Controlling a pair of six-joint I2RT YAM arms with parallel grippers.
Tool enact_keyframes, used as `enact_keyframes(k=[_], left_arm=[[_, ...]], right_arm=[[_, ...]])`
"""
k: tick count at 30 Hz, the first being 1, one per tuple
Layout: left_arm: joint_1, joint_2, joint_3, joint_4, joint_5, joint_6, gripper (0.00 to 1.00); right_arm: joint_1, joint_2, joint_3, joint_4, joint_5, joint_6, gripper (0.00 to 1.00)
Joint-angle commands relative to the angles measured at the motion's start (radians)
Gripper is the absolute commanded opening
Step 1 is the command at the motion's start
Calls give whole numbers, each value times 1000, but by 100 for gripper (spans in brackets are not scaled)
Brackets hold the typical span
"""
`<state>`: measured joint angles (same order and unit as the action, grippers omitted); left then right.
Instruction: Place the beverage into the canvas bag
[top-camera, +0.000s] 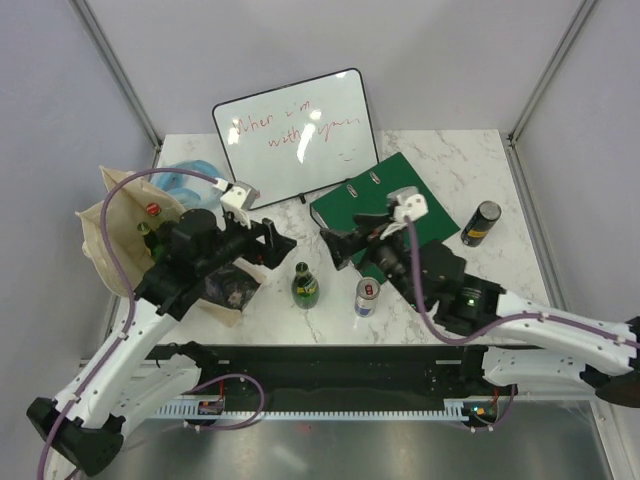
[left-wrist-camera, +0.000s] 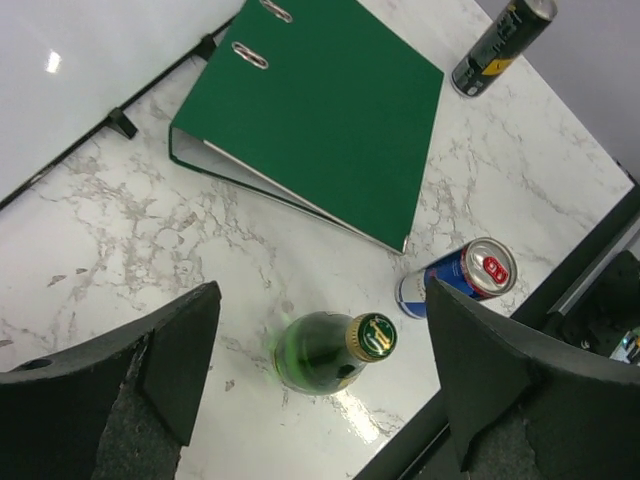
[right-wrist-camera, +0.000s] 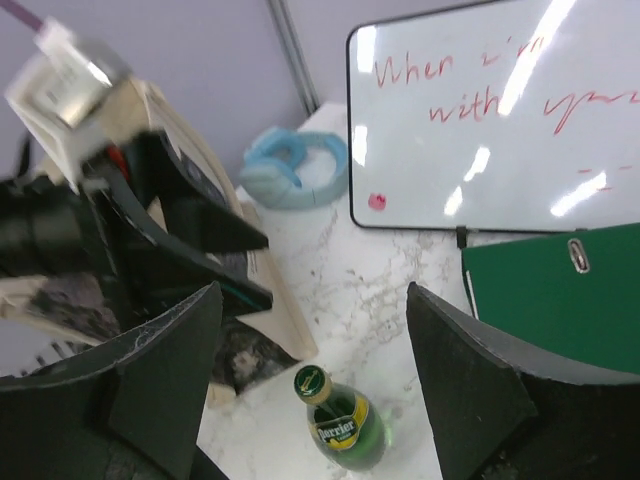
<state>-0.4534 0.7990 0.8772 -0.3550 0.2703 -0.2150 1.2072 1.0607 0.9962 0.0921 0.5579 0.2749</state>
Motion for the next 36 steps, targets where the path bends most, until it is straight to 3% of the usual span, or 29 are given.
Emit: enact_keyframes(k=[1, 6, 11, 21, 26, 30, 34, 35, 36], left_arm=[[-135, 46, 31, -51, -176, 29, 89], [-339, 88, 8, -61, -408, -23, 86], [-407, 146, -44, -39, -545, -92, 80], [-456, 216, -124, 62, -586, -138, 60], [-462, 230, -161, 109, -577, -156, 56], [-465, 247, -162, 111, -592, -165, 37], [-469, 264, -152, 91, -611, -175, 38], [-470, 266, -152, 90, -615, -176, 42], [-470, 267, -153, 90, -615, -178, 54]], right_arm=[[3, -155, -50, -22, 91, 40, 82], [2, -246, -60, -67, 137, 12, 83], [2, -289, -73, -84, 134, 4, 83], [3, -341, -88, -115, 146, 1, 83], [3, -346, -99, -114, 152, -2, 83], [3, -340, -99, -112, 154, -5, 83], [2, -338, -97, -109, 154, -5, 83], [2, -337, -97, -109, 155, -5, 83], [3, -337, -99, -107, 158, -6, 83]])
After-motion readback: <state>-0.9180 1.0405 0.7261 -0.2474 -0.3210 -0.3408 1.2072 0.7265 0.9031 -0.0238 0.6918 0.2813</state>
